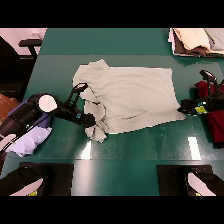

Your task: Fold the shirts.

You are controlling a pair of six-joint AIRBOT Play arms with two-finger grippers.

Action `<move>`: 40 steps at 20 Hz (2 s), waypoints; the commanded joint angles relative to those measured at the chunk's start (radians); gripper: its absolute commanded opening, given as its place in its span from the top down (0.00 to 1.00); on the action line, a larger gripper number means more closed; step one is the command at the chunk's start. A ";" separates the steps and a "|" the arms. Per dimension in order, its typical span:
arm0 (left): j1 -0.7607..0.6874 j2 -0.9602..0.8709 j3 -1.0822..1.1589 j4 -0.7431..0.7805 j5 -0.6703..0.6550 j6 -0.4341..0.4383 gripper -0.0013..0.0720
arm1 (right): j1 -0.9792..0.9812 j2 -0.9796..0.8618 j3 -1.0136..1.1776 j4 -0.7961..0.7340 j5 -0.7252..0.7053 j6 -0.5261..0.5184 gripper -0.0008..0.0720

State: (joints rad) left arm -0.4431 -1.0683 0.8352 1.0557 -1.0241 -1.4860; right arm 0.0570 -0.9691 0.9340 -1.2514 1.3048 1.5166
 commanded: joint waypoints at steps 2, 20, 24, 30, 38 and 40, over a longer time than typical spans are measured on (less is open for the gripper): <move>-0.002 0.001 -0.010 -0.024 0.034 -0.006 0.48 | 0.010 0.001 0.001 0.002 -0.002 0.002 0.97; -0.161 0.000 -0.011 0.280 0.102 -0.122 0.82 | 0.010 0.001 0.001 0.003 0.018 0.002 0.97; -0.122 0.006 -0.005 0.386 0.036 -0.140 0.94 | 0.010 0.010 0.002 0.003 0.038 0.002 0.97; 0.201 0.155 0.177 0.377 -0.035 -0.135 0.94 | -0.024 0.102 0.053 0.004 0.031 0.000 0.97; 0.343 0.331 0.882 0.381 -0.030 -0.103 0.94 | -0.121 0.119 0.677 0.106 0.034 -0.080 0.97; 0.343 0.331 1.043 0.382 -0.025 -0.088 0.94 | -0.156 0.119 0.861 0.105 0.035 -0.087 0.97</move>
State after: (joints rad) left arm -0.1158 -0.7570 1.6539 1.4338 -1.0561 -1.5963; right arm -0.0586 -0.8520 1.5597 -1.1633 1.3407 1.4494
